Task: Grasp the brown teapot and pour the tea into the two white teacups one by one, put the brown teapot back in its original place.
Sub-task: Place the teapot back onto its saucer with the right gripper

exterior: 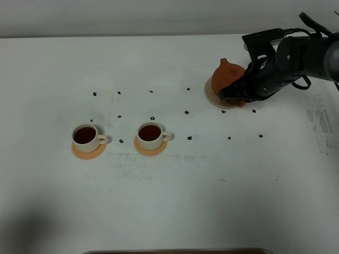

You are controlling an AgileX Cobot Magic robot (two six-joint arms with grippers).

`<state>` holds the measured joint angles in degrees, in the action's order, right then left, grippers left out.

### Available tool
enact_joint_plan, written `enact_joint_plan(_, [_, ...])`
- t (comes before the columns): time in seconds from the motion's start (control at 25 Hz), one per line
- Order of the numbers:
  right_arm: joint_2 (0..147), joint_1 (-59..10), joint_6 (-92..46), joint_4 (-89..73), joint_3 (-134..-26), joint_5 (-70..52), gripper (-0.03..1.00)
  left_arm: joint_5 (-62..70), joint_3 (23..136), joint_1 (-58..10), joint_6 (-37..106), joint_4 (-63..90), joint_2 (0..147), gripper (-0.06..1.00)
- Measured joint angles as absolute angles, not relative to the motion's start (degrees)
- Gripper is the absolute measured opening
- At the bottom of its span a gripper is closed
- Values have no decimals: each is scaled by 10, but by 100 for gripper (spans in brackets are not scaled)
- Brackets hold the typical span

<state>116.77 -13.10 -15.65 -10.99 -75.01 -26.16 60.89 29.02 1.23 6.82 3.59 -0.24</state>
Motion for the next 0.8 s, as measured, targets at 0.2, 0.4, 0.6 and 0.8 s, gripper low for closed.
enact_joint_plan(0.2, [1171, -131, -156, -112, -750, -261, 11, 609, 290, 12, 68, 36, -2, 43])
enact_joint_plan(0.4, [1171, -131, -156, -112, -750, -260, 19, 609, 290, 12, 68, 36, -2, 43])
enact_joint_plan(0.6, [1171, -131, -155, -111, -750, -257, 39, 609, 290, 12, 68, 36, -2, 43])
enact_joint_plan(0.8, [1156, -131, -155, -105, -750, -263, 46, 609, 290, 12, 68, 36, -2, 43])
